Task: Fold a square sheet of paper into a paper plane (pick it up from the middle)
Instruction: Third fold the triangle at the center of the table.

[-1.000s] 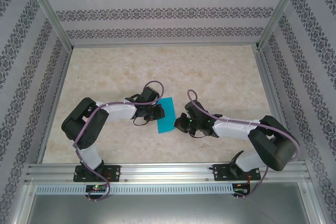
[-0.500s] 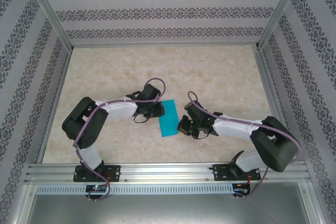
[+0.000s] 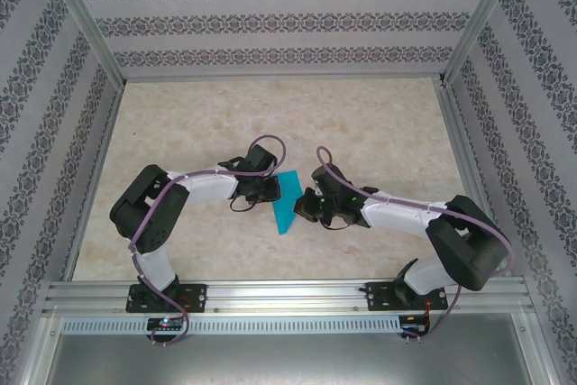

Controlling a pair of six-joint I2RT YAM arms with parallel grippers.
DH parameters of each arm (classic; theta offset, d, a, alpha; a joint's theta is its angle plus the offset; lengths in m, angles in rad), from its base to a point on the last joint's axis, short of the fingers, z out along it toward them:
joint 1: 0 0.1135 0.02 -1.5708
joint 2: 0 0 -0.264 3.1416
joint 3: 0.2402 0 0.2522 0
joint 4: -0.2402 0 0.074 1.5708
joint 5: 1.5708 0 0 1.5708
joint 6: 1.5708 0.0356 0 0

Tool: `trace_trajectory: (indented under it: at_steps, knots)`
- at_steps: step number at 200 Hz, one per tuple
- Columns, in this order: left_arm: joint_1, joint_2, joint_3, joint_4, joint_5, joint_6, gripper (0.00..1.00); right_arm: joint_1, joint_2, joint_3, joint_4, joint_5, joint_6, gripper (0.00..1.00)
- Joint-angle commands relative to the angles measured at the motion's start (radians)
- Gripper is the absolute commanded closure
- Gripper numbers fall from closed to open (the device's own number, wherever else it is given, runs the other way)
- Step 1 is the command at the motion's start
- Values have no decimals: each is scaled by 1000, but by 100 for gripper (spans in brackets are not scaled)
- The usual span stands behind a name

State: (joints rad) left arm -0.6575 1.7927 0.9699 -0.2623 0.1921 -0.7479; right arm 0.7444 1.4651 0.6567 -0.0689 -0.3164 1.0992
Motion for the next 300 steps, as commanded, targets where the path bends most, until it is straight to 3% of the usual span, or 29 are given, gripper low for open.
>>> trace_trajectory:
  at_steps: [1,61,110,300]
  knots:
    - [-8,31,2,-45,-18,23,86,6,45,42,69,-8,-22,95]
    - [-8,-7,30,-44,6,24,86,10,156,100,98,8,-36,95]
    - [-4,-62,28,-66,-65,20,86,18,197,113,85,-9,-52,95]
    - [3,20,20,-57,-25,13,88,23,259,142,61,-9,-60,94]
